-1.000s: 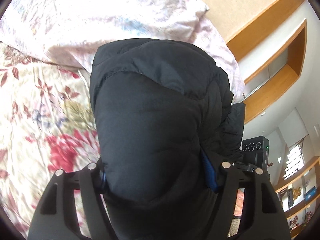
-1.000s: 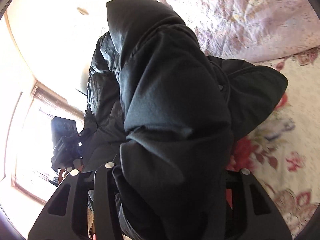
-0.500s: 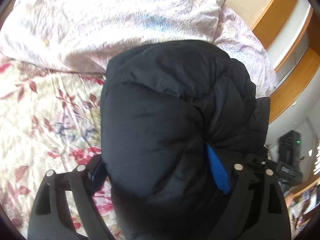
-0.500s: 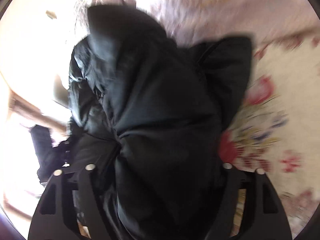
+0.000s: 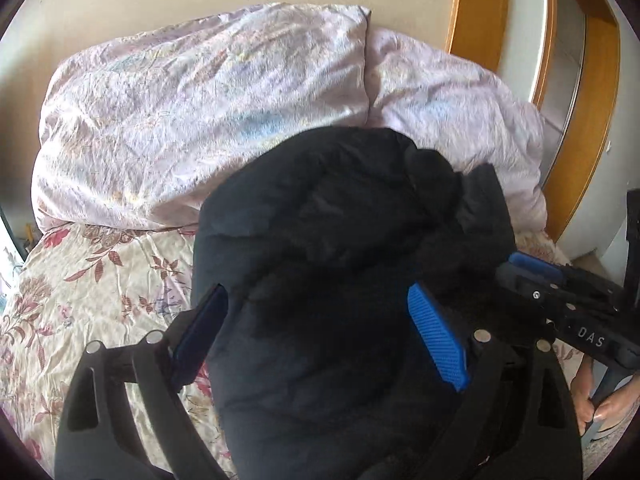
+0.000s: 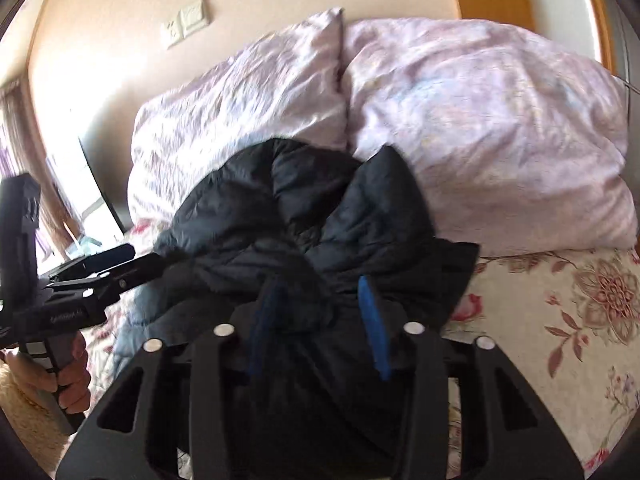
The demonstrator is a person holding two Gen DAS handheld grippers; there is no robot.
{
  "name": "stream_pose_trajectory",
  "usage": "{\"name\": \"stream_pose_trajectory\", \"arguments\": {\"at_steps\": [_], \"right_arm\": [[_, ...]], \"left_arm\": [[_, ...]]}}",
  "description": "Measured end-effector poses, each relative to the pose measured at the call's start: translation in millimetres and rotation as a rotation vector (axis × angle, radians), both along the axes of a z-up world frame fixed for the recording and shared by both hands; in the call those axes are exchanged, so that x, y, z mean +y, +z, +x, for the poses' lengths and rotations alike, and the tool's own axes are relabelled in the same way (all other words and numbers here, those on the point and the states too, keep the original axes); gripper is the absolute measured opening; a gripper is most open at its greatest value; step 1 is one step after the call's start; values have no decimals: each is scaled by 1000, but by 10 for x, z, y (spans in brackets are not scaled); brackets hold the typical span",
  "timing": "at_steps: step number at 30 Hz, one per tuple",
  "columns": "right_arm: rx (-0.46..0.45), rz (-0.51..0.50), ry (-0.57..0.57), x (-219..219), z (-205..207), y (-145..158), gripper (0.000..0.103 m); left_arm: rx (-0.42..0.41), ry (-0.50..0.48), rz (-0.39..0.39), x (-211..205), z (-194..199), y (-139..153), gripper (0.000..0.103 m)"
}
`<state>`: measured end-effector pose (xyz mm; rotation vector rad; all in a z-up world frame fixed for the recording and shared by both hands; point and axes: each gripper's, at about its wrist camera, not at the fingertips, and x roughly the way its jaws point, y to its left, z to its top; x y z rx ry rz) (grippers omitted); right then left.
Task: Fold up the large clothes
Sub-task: 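Set the jacket bundle down and press it flat with both tools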
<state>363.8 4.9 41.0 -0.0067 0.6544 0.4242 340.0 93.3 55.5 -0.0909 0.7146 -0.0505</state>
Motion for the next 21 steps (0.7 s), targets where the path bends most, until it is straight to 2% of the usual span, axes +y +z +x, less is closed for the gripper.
{"name": "stream_pose_trajectory", "arguments": {"at_steps": [3,5,8,13,18,21], "right_arm": [[99,-38,-37,16,250,-269,29],[146,8,-39,-87,359,-427,28],[203,40,-51,-154,486,-547,27],[209,-1,-62,-109,592,-672,26],[215,19,-71,-149,672,-748,25],[223,40,-82,-235,581,-648,26]], "left_arm": [[25,12,67,-114,126,-157,96],[23,11,124,-208,169,-226,97],[57,19,128,-240,271,-313,99],[96,42,101,-216,437,-473,101],[60,86,125,-275,469,-587,101],[32,92,160,-341,395,-508,101]]}}
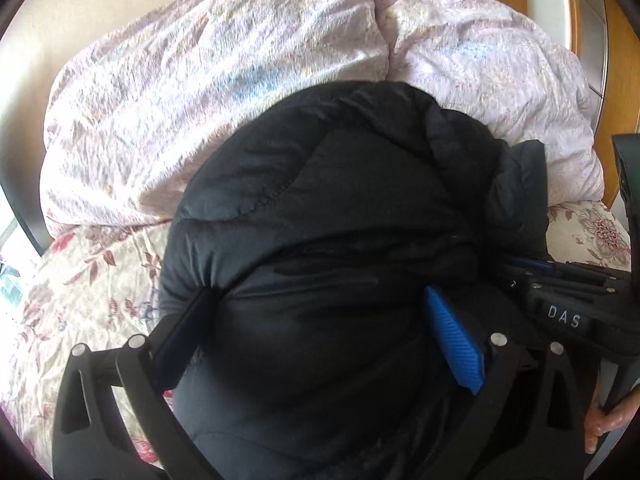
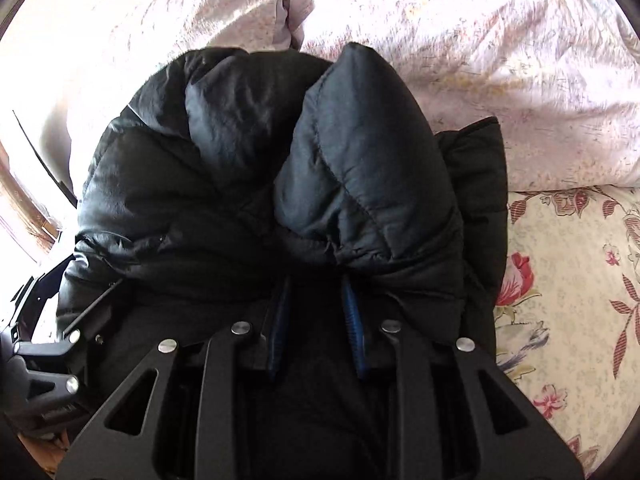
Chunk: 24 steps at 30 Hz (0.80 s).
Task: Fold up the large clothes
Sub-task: 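Set the jacket bundle down and press it flat with both tools, then open both tools and withdraw them from the folded jacket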
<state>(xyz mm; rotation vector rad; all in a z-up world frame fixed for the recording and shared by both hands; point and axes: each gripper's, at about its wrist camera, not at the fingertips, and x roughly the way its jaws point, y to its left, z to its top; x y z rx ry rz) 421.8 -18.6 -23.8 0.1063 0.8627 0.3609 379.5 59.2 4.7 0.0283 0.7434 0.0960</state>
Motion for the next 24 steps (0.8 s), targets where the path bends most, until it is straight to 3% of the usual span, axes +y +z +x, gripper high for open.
{"name": "stream_pose_trajectory", "arguments": {"at_steps": [2,3,4,5,6,9,12,24], "right_arm": [[-12,17,-4,-78,-165,127,35],[-34,15,-8,-123,-288,212,56],[-67,8,-20,-159,-450,303,66],[-102,-6,-40,-200,-607,376,88],[-129,-15,-46,-237,-744,434,94],[-180,-33,-50,-300,-1188,537,101],[-166,10,-78,-430,-1423,567,102],[-151,5,-168,-491,-1908,363,102]], "left_arm": [[-35,-5,4,-3,-198,117,101],[-45,-4,4,7,-281,162,101],[-52,-2,1,14,-385,217,101],[-51,0,-6,19,-473,256,101],[-45,0,-9,23,-543,294,101],[-27,14,-22,32,-748,376,101],[-6,30,-22,43,-912,445,101],[-22,21,-29,-11,-1723,553,101]]}}
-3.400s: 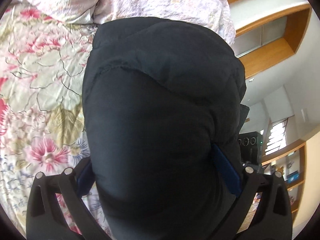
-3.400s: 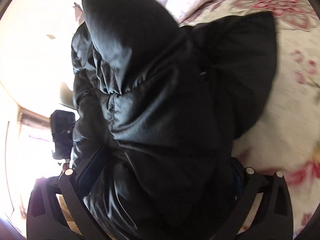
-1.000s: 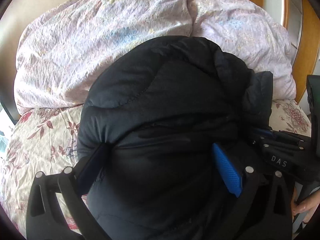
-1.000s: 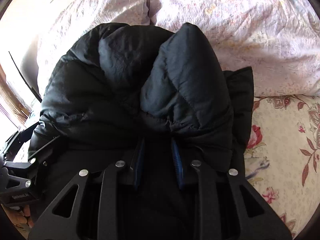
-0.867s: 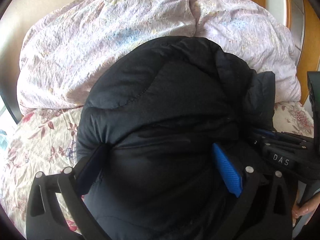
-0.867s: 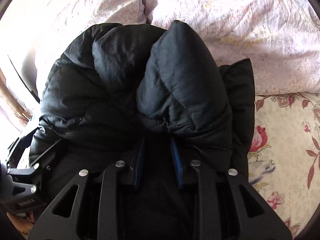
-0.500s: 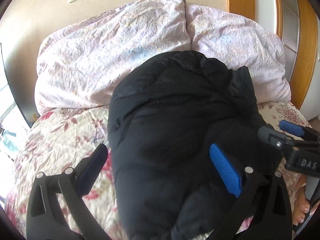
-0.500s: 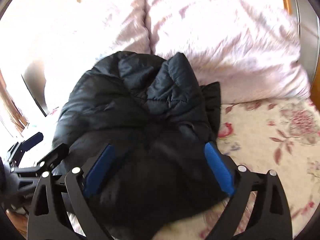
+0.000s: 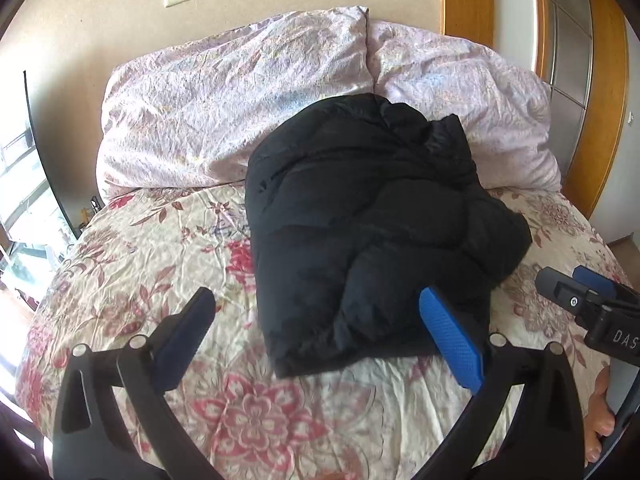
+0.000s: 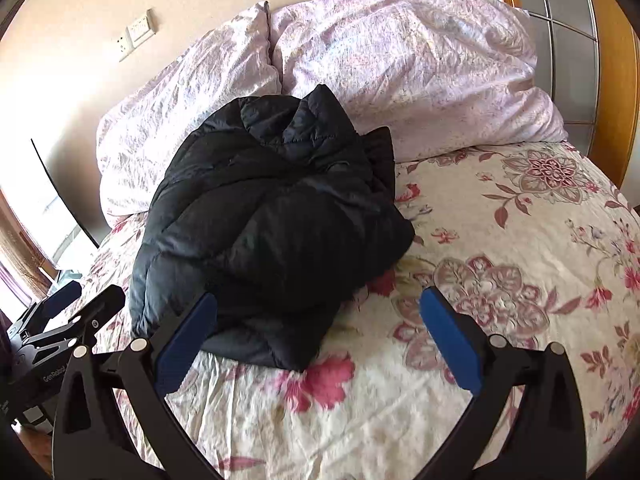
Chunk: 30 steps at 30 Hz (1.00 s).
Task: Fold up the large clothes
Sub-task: 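Open both tools and withdraw them from the folded jacket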
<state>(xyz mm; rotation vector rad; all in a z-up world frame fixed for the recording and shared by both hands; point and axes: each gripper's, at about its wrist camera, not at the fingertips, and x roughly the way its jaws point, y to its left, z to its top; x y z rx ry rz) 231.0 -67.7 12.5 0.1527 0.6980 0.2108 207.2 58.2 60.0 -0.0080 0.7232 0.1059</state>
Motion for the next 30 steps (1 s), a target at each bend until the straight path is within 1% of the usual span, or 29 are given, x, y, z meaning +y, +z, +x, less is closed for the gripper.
{"name": "stream_pose_trajectory", "arguments": {"at_steps": [3,7,10,15,24,30], "right_arm": [[0,-10,10,31,-141,-9,102],[-3,4,19,30,-299,-9,102],[15,9,26,33,-388,-27,102],[19,5,43,32,-567,-19,102],[-7,19,70,11,-864,94,102],[-2,68,101,-11,-1017,155,102]], "left_arm": [[4,8,14,-5,-133,-5,101],[10,25,-10,37,-295,-9,101],[27,30,-20,51,-392,-32,101],[33,22,-28,47,-605,-51,101],[37,8,-61,40,-880,37,101],[59,-14,-88,28,-991,57,101]]}}
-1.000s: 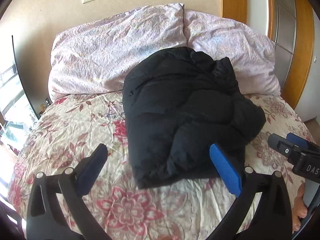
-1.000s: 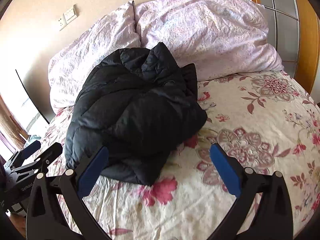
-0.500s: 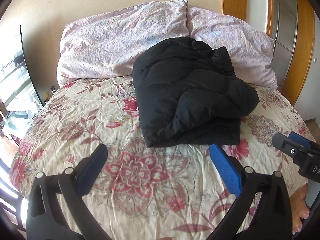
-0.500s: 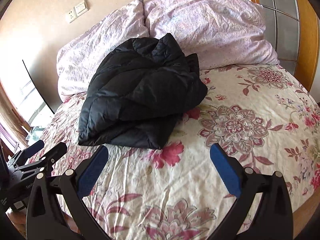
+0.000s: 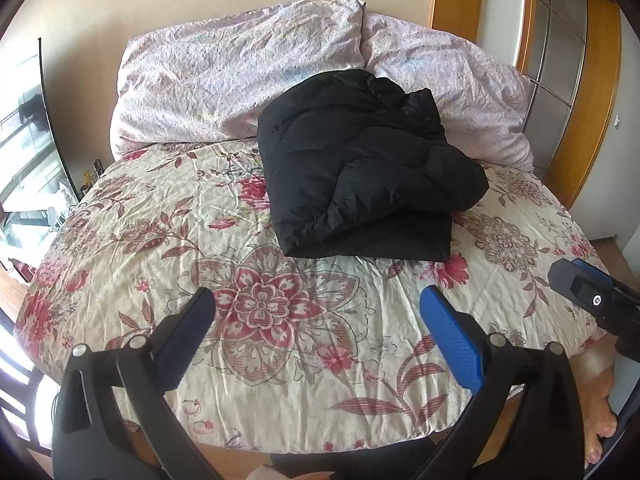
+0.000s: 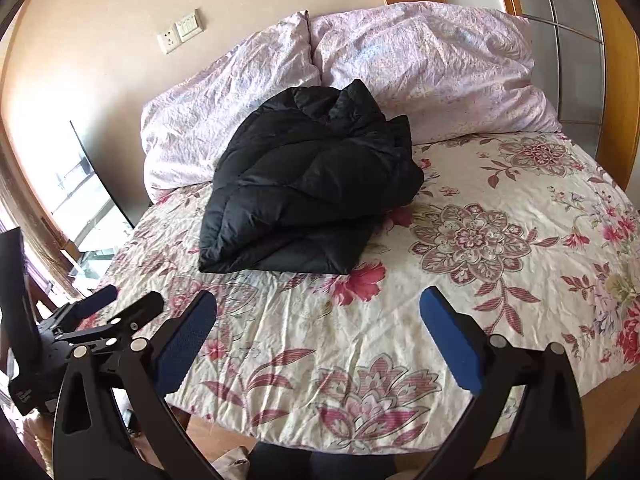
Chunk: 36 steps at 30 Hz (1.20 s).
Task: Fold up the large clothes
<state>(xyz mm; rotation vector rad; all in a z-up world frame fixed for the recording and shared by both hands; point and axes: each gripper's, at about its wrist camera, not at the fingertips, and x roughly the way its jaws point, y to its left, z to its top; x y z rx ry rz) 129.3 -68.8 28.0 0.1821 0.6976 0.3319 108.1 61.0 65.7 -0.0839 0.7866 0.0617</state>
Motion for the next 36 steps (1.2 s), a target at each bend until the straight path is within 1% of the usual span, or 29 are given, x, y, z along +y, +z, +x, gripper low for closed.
{"name": "stream_pose_trajectory", "arguments": {"at_steps": [8,23,36], "right_arm": [[-6,16,10,-8,-127,29,102],[10,43,5,-31,-116,26,102],[10,42,7,-22,-99,24,102]], "left_arm": [[-2,-5,-11,-10,-83,46,101],[5,-27,-56,-29,-101,82,101],[6,-29,-60,-31,-88,74,101]]}}
